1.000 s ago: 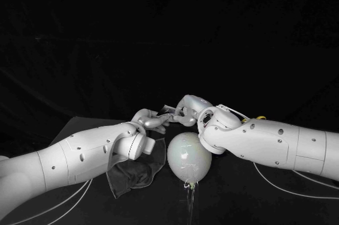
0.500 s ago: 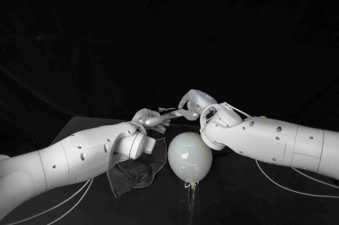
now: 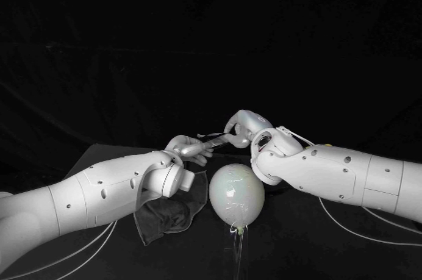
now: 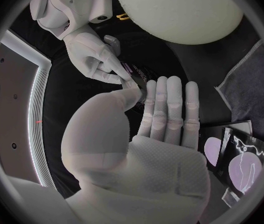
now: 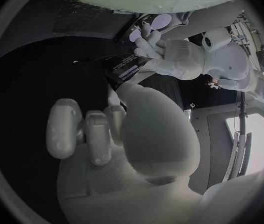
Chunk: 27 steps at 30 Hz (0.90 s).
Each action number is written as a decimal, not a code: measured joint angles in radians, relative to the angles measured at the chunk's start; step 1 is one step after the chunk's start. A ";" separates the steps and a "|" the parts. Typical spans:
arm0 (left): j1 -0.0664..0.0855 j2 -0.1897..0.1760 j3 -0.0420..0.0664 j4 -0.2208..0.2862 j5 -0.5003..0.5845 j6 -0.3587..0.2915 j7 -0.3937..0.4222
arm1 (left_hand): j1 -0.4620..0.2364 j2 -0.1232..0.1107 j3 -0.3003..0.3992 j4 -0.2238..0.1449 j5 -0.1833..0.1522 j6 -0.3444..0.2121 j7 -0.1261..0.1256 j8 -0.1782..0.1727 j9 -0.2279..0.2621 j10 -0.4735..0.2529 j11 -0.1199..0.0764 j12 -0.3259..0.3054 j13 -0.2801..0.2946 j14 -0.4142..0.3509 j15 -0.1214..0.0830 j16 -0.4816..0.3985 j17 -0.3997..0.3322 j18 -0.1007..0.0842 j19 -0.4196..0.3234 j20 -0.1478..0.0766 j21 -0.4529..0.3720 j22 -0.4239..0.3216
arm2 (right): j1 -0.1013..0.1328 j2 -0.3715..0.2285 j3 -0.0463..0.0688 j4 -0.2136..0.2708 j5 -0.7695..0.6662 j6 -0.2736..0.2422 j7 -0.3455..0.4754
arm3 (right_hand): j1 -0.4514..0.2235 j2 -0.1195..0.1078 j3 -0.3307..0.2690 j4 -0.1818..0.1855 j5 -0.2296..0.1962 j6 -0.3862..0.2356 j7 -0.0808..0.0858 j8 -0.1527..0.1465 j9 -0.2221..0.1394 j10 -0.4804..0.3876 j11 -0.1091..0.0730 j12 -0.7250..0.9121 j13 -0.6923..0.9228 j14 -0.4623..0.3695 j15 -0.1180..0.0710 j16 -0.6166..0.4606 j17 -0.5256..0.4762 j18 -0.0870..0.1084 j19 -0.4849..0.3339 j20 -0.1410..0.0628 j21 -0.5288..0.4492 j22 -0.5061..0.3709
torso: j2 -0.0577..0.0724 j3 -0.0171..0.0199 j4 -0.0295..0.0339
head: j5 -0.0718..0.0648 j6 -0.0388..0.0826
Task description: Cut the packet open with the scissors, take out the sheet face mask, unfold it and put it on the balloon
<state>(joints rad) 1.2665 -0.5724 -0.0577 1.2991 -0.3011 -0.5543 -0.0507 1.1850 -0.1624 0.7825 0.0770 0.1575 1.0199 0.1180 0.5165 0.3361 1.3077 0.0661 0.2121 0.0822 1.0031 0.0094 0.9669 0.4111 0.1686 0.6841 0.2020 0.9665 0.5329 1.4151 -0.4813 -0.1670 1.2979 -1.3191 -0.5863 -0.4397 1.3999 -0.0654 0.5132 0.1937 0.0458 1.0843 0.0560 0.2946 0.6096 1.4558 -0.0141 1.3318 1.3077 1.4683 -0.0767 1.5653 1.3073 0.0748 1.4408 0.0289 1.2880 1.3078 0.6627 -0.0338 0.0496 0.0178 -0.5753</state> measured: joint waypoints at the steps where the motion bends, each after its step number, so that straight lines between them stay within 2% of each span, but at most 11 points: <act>1: 0.000 0.000 0.000 -0.001 0.000 0.000 -0.002 | -0.005 -0.005 0.000 0.000 0.005 0.003 -0.003 0.001 0.001 0.000 0.000 0.000 0.000 0.000 0.000 0.000 0.000 0.000 -0.003 -0.003 0.002 0.002 | 0.000 0.000 0.000 -0.001 0.002 0.006 0.004 | 0.000 0.000 0.005 0.000 0.000 0.000 0.000 0.000 0.000 0.000 0.000 -0.010 0.001 0.000 0.000 0.000 0.000 0.000 -0.006 -0.001 -0.013 0.000 | 0.000 0.0000 0.0000 | 0.000 0.000; 2: 0.000 0.000 0.000 -0.001 0.000 0.001 -0.003 | -0.005 -0.005 0.017 -0.017 0.006 0.004 -0.004 0.003 0.001 0.002 -0.002 0.000 0.000 0.000 0.000 0.000 0.000 0.000 -0.004 -0.004 0.004 0.002 | 0.000 0.000 0.000 -0.001 0.005 0.011 0.007 | -0.004 -0.004 0.006 0.000 0.000 0.000 0.000 0.000 0.000 0.000 0.000 -0.021 0.003 0.000 0.000 0.000 0.000 0.000 -0.013 0.002 -0.024 0.000 | 0.000 0.0000 -0.0001 | 0.001 0.000; 4: -0.001 0.000 -0.001 -0.004 0.000 0.001 -0.007 | -0.012 -0.011 0.022 -0.022 0.006 0.004 -0.004 0.006 0.002 0.002 -0.002 0.000 0.000 0.000 0.000 0.000 0.000 0.000 -0.004 -0.004 0.004 0.002 | 0.001 0.000 0.000 -0.004 0.012 0.027 0.018 | -0.030 -0.019 0.009 0.001 0.000 -0.026 0.009 0.000 0.003 0.005 0.004 -0.047 0.003 -0.002 0.002 0.000 0.000 0.000 -0.028 0.005 -0.052 0.000 | 0.000 0.0001 -0.0003 | 0.001 0.001; 5: -0.001 0.000 -0.001 -0.005 0.000 0.001 -0.009 | -0.017 -0.006 0.022 -0.022 0.006 0.004 -0.004 0.006 0.002 0.002 -0.002 0.000 0.000 0.000 0.000 0.000 0.000 0.000 -0.004 -0.004 0.004 0.002 | 0.001 0.001 0.000 -0.004 0.015 0.033 0.023 | -0.040 -0.025 0.007 0.002 0.001 -0.045 0.015 -0.001 0.008 0.007 0.007 -0.057 0.004 -0.002 0.006 -0.003 0.000 0.000 -0.036 0.007 -0.066 0.000 | 0.000 0.0001 -0.0003 | 0.001 0.001; 9: -0.002 -0.001 -0.002 -0.009 0.001 0.001 -0.015 | -0.017 -0.006 0.022 -0.022 0.006 0.004 -0.004 0.006 0.002 0.002 -0.002 0.000 0.000 0.002 0.002 0.000 0.000 0.000 -0.004 -0.004 0.004 0.002 | 0.001 0.000 0.000 -0.001 0.028 0.058 0.048 | -0.084 -0.069 -0.034 0.010 0.009 -0.109 0.048 -0.059 -0.022 0.000 0.022 -0.122 -0.003 -0.003 0.028 -0.026 0.000 0.000 -0.068 0.022 -0.129 0.000 | 0.000 0.0001 0.0000 | 0.001 0.002; 10: -0.002 -0.001 -0.002 -0.010 0.001 0.001 -0.017 | -0.017 -0.007 0.022 -0.022 0.006 0.004 -0.004 0.006 0.002 0.002 -0.002 0.000 0.001 0.002 0.002 0.000 0.000 0.000 -0.004 -0.004 0.004 0.002 | 0.001 -0.001 0.000 0.002 0.030 0.061 0.054 | -0.085 -0.083 -0.041 0.010 0.009 -0.116 0.055 -0.068 -0.026 -0.001 0.031 -0.135 -0.003 -0.002 0.034 -0.031 0.001 0.000 -0.074 0.027 -0.142 0.000 | 0.000 0.0001 0.0001 | 0.001 0.002; 12: -0.002 -0.002 -0.002 -0.011 0.001 0.001 -0.020 | -0.017 -0.007 0.022 -0.022 0.006 0.004 -0.004 0.006 0.002 0.003 -0.003 0.000 0.001 0.002 0.002 0.000 0.001 0.000 -0.007 0.000 0.004 0.004 | 0.000 -0.007 0.000 0.014 0.033 0.065 0.070 | -0.077 -0.094 -0.047 0.006 0.009 -0.123 0.061 -0.079 -0.033 -0.004 0.037 -0.142 -0.003 -0.002 0.038 -0.034 0.001 0.000 -0.079 0.033 -0.154 0.000 | 0.000 0.0000 0.0001 | 0.002 0.002; 17: -0.002 -0.003 -0.002 -0.012 0.002 0.001 -0.025 | -0.024 -0.005 0.019 -0.025 0.016 0.004 -0.004 0.006 0.002 0.003 -0.003 0.000 0.002 0.002 0.002 0.004 0.002 -0.001 -0.007 0.000 0.011 0.006 | -0.001 -0.033 0.000 0.047 0.031 0.054 0.111 | -0.059 -0.112 -0.041 -0.014 0.009 -0.124 0.062 -0.086 -0.040 -0.005 0.038 -0.131 -0.003 -0.002 0.038 -0.034 0.001 0.000 -0.080 0.034 -0.149 0.000 | 0.000 -0.0002 0.0001 | 0.002 0.003; 20: -0.002 -0.004 -0.002 -0.012 0.003 0.001 -0.027 | -0.024 -0.005 0.019 -0.025 0.020 0.004 -0.004 0.006 0.002 0.003 -0.003 0.000 0.002 0.002 0.002 0.004 0.002 -0.001 -0.007 0.000 0.011 0.006 | -0.001 -0.051 0.000 0.070 0.025 0.034 0.138 | -0.045 -0.107 -0.032 -0.028 0.009 -0.121 0.061 -0.090 -0.044 -0.005 0.038 -0.111 -0.003 -0.002 0.038 -0.032 0.001 0.000 -0.067 0.043 -0.123 0.000 | 0.000 -0.0002 0.0002 | 0.002 0.004; 27: -0.002 -0.007 -0.002 -0.012 0.003 0.001 -0.032 | -0.026 -0.008 0.019 -0.025 0.020 0.004 -0.004 0.006 0.001 0.003 -0.003 0.000 0.002 0.003 0.003 0.004 0.002 -0.007 -0.010 -0.004 0.011 0.006 | -0.004 -0.102 0.000 0.137 -0.006 -0.042 0.202 | -0.027 -0.099 -0.019 -0.046 0.034 -0.099 0.059 -0.095 -0.049 -0.005 0.038 -0.083 -0.003 -0.002 0.038 -0.015 0.001 0.000 -0.046 0.043 -0.086 0.000 | 0.000 0.0000 0.0006 | 0.003 0.006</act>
<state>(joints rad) 1.2644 -0.5796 -0.0596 1.2872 -0.2980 -0.5535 -0.0822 1.1588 -0.1703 0.8015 0.0523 0.1775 1.0234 0.1145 0.5222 0.3375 1.3107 0.0628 0.2121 0.0841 1.0062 0.0129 0.9709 0.4134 0.1616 0.6736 0.1982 0.9780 0.5389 1.4109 -0.5830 -0.1671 1.4349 -1.3251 -0.6286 -0.2382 1.3729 -0.1648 0.4940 0.1474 0.0795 0.9852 0.1153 0.1996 0.5604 1.4511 0.0243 1.2485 1.3043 1.4664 -0.0389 1.5498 1.3081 0.0749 1.3952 0.0717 1.2023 1.3074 0.6630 -0.0338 0.0501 0.0213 -0.5695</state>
